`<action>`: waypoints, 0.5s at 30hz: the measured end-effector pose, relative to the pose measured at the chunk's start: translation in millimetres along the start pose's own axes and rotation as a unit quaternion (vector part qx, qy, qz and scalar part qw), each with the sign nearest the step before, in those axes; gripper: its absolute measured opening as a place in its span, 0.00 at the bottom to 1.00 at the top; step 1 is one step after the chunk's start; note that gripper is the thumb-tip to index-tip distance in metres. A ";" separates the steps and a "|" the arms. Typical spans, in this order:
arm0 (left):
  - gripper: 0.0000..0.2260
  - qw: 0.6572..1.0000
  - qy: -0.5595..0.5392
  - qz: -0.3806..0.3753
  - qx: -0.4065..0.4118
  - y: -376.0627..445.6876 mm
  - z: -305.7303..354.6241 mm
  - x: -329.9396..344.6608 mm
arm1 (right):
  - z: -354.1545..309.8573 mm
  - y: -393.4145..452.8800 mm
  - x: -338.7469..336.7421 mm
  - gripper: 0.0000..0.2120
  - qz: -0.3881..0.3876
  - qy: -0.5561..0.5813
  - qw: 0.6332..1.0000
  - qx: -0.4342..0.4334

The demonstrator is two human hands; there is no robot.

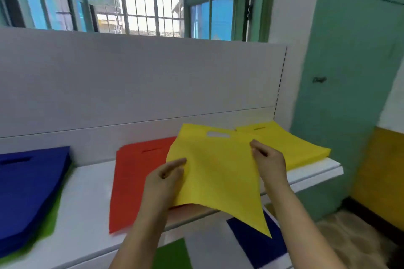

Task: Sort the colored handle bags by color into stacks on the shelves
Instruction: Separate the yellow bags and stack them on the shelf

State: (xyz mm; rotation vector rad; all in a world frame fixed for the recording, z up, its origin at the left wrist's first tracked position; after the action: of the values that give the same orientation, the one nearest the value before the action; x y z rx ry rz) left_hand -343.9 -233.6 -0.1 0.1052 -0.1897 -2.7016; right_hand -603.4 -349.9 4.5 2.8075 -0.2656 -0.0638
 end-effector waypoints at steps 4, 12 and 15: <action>0.15 0.992 0.112 0.009 0.052 16.0 -5.0 97.1 | 39.0 60.8 -80.5 0.15 -0.001 -0.020 0.999 0.032; 0.24 0.984 0.171 0.005 -0.049 53.0 -34.7 227.0 | 79.7 163.3 -162.5 0.21 -0.009 -0.099 0.993 0.061; 0.11 0.983 0.180 -0.009 -0.031 74.4 -35.7 255.5 | 93.0 197.8 -167.8 0.20 -0.009 -0.063 0.994 0.091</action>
State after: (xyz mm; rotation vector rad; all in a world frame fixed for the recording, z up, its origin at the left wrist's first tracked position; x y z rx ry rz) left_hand -541.0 -412.5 -35.7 0.5735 0.0062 -2.6459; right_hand -809.8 -531.2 -18.4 2.9927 -0.2889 -0.2320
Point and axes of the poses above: each hand's wrist, its own y-axis towards the middle knuckle, its own x-axis out of the palm, z = x × y, the point moved 5 cm from there along y, towards the middle knuckle, and after that the axes turned 5 degrees about y, right-handed, at the moved point
